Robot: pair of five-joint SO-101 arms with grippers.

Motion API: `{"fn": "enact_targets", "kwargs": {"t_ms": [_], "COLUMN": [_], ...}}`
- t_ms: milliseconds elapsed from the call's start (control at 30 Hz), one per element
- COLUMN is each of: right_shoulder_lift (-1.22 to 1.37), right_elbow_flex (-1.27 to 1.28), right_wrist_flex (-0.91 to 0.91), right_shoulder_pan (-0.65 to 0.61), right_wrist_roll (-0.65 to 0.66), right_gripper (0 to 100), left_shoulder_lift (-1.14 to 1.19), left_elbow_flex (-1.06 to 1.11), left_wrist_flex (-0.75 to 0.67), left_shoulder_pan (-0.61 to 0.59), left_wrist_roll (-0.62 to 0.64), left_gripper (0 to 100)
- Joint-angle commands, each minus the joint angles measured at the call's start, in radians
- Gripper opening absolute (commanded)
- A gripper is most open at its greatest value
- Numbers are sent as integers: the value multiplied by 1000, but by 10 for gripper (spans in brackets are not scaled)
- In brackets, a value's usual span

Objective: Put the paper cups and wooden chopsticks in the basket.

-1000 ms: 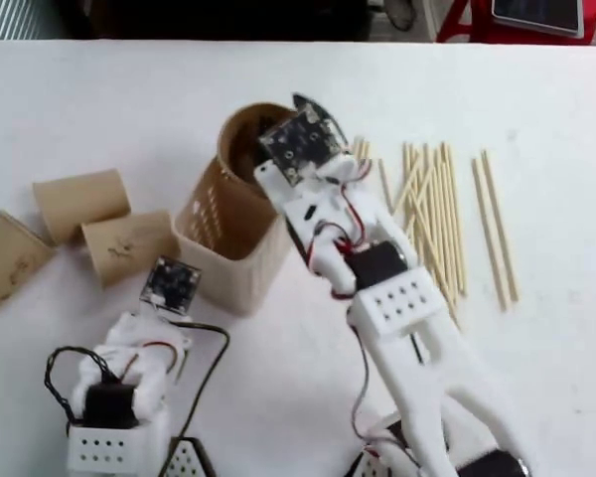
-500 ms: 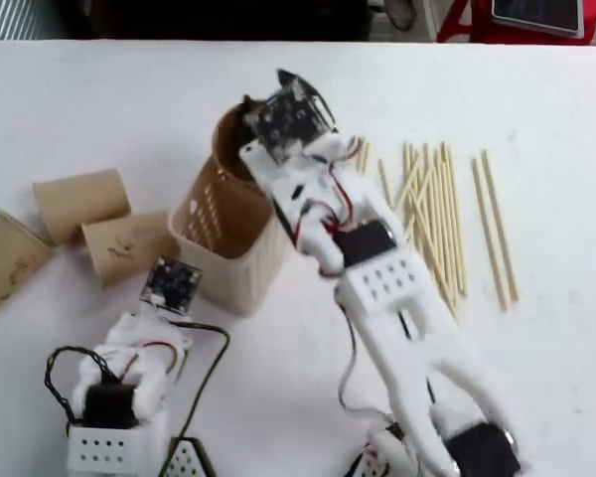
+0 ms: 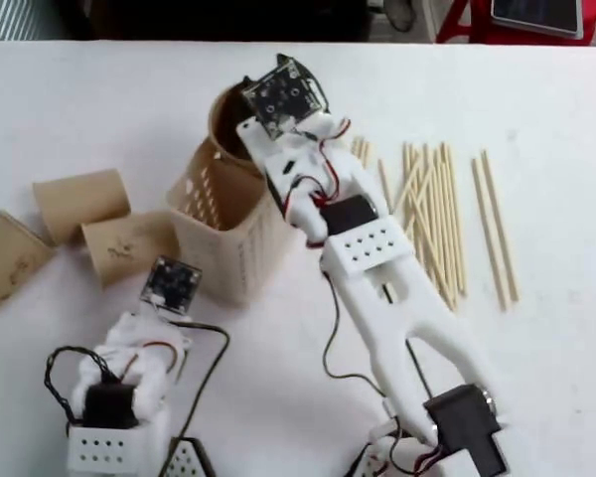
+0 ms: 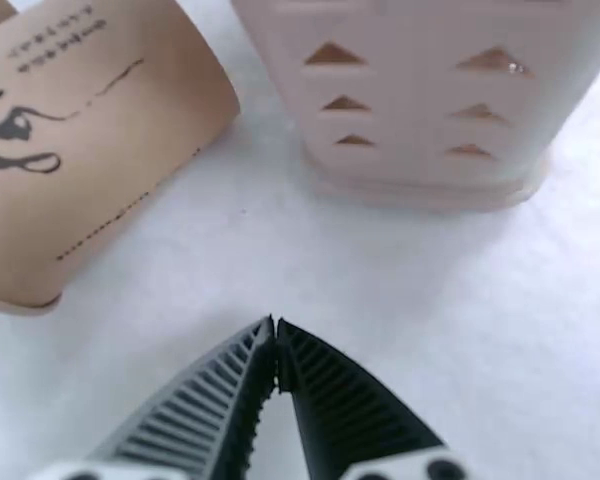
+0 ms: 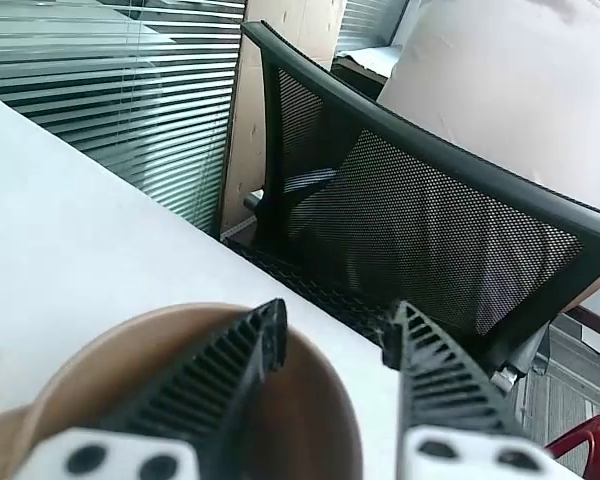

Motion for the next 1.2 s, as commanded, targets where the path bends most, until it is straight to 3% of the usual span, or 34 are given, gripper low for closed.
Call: {"fn": "enact_targets", "kwargs": {"t_ms": [0, 433, 600, 900, 1167], "right_shoulder_lift": [111, 246, 239, -154, -498], "right_elbow_flex": [103, 127, 133, 133, 101], "right_wrist_flex": [1, 1, 77, 400, 437], "right_shoulder_pan": [-12, 5, 15, 8, -21], "right_wrist_roll": [12, 11, 11, 11, 12], "right_gripper": [163, 163, 163, 163, 163], "left_shoulder_lift": [-7, -7, -7, -7, -7], "left_elbow_flex": [-2, -2, -2, -2, -2], "left_wrist_flex": [6, 6, 6, 6, 6], "left_shoulder_pan": [10, 10, 10, 10, 10], "left_wrist_roll": [-5, -5, -5, -5, -5], "left_gripper": [24, 24, 24, 24, 24]}}
